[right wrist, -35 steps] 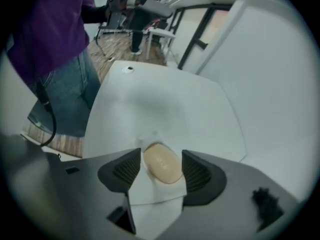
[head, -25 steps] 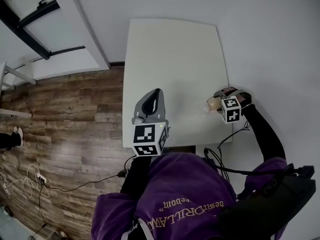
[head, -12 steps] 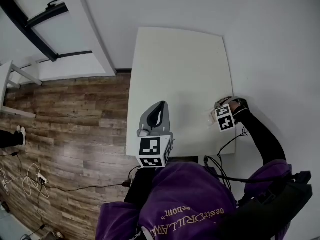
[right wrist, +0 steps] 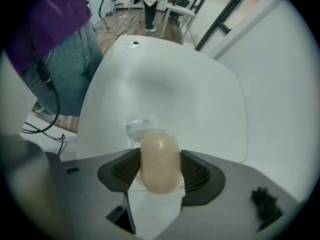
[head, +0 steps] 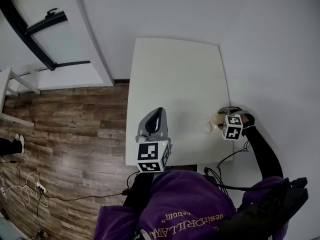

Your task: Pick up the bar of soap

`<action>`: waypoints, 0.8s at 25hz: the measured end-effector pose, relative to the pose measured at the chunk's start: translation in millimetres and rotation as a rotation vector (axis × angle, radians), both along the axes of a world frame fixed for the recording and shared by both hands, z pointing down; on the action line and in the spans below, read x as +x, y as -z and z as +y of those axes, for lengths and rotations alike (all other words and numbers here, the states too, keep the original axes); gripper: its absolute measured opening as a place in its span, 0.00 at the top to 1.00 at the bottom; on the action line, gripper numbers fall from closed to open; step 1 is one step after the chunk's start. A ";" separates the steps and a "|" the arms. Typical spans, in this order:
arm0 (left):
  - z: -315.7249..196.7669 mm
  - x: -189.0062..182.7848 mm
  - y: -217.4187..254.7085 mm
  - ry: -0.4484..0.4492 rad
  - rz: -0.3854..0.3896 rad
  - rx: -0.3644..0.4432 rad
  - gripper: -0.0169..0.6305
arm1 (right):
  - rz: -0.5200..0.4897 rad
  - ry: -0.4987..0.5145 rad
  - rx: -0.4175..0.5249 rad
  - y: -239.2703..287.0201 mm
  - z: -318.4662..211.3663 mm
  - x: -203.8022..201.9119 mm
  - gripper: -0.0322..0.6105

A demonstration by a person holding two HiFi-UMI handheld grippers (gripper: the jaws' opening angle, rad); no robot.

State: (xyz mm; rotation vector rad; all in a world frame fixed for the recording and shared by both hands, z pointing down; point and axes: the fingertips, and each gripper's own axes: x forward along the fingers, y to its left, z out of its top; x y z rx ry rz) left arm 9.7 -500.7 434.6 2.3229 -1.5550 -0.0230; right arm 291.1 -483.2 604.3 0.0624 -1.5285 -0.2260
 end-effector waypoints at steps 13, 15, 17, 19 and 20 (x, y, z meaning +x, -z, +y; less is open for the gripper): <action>-35.1 1.2 81.0 -0.003 -0.011 0.272 0.97 | -1.159 -0.567 0.850 267.6 -69.7 -93.8 0.53; -35.2 -2.9 106.1 0.008 -0.016 0.328 0.97 | -1.334 -0.627 0.911 302.3 -61.5 -96.3 0.53; -36.7 -5.9 136.3 0.022 -0.014 0.391 0.97 | -1.476 -0.655 0.953 335.2 -55.8 -95.7 0.53; -38.6 -7.5 160.8 0.036 -0.007 0.441 0.97 | -1.563 -0.657 0.976 359.0 -52.8 -95.2 0.53; -38.6 -8.0 168.8 0.041 -0.003 0.455 0.97 | -1.594 -0.657 0.979 366.8 -51.4 -95.4 0.53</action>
